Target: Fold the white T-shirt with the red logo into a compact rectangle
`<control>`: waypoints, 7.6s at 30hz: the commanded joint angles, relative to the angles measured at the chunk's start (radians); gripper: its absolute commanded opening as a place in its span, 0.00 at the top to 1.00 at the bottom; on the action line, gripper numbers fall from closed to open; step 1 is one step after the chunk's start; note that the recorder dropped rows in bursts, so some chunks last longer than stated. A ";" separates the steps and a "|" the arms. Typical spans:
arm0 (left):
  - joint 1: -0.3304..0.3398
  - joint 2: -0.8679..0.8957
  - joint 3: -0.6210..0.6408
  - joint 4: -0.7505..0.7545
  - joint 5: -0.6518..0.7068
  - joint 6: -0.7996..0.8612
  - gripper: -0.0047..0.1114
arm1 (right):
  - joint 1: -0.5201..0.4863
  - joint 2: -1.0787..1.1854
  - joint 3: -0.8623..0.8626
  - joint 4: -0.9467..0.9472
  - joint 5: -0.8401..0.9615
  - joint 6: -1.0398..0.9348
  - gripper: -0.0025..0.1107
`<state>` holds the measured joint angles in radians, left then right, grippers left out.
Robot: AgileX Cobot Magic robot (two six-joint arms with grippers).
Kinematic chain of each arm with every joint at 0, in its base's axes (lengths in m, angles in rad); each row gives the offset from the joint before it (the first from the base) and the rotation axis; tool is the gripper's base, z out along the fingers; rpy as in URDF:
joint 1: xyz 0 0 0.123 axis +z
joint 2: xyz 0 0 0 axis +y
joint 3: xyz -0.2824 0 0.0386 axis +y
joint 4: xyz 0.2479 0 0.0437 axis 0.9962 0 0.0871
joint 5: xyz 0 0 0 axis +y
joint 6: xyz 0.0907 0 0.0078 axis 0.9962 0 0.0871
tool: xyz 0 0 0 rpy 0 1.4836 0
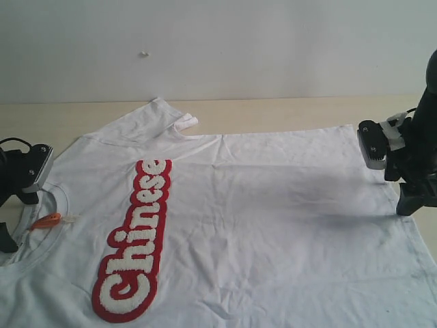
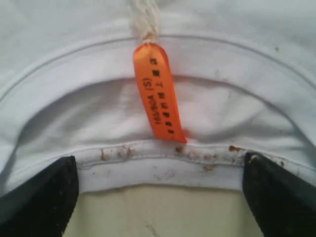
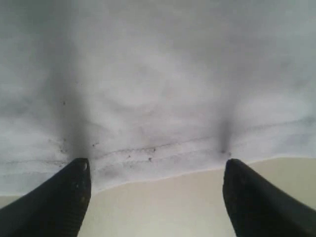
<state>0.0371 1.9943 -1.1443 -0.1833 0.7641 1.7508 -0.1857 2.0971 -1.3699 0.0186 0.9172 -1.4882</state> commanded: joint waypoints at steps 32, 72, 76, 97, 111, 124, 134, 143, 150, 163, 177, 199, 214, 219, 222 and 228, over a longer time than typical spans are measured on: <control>-0.001 0.004 0.001 -0.016 -0.011 -0.001 0.22 | 0.000 0.080 -0.005 0.008 -0.006 -0.002 0.35; -0.003 0.044 0.001 -0.014 0.023 -0.002 0.22 | 0.000 0.080 -0.005 0.035 -0.082 0.054 0.35; -0.003 0.044 0.001 -0.014 0.023 -0.002 0.22 | 0.000 0.080 -0.005 0.031 -0.082 0.053 0.35; -0.003 0.044 0.001 -0.016 -0.003 -0.006 0.22 | 0.000 0.080 -0.005 0.035 -0.082 0.053 0.35; -0.003 0.044 0.001 -0.016 0.000 -0.006 0.22 | 0.000 0.080 -0.005 0.031 -0.082 0.059 0.37; -0.003 0.044 0.001 0.020 0.094 -0.008 0.95 | 0.000 0.080 -0.005 0.024 -0.048 0.217 0.98; -0.003 0.022 0.001 0.075 0.067 -0.052 0.96 | 0.000 0.047 -0.005 -0.007 -0.022 0.235 0.98; -0.003 -0.071 0.001 0.075 0.067 -0.085 0.96 | 0.000 -0.033 -0.005 0.038 -0.030 0.235 0.98; -0.003 -0.179 0.001 0.084 0.043 -0.143 0.96 | 0.000 -0.117 -0.005 0.086 -0.026 0.237 0.98; 0.010 -0.417 0.001 0.218 -0.033 -0.457 0.96 | 0.000 -0.330 -0.005 0.136 -0.026 0.368 0.98; 0.010 -0.725 0.001 0.387 -0.087 -0.797 0.96 | 0.000 -0.610 -0.005 0.138 0.004 0.510 0.98; 0.010 -1.080 0.001 0.494 0.189 -1.123 0.96 | 0.000 -0.874 0.011 0.304 0.196 0.653 0.98; -0.010 -0.921 0.048 0.375 0.183 -0.877 0.96 | 0.000 -0.783 0.143 0.327 0.187 0.668 0.98; -0.010 -0.640 0.051 0.268 0.037 -0.632 0.96 | 0.000 -0.514 0.109 0.310 0.121 0.704 0.98; -0.007 -0.476 0.051 0.268 -0.242 -0.637 0.96 | 0.000 -0.364 0.072 0.310 -0.093 0.649 0.98; -0.007 -0.258 0.051 0.268 -0.729 -0.637 0.96 | 0.000 -0.213 0.065 0.323 -0.610 0.572 0.98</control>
<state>0.0296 1.6701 -1.0940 0.0934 0.2372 1.1141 -0.1777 1.8361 -1.2911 0.3413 0.5125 -0.8966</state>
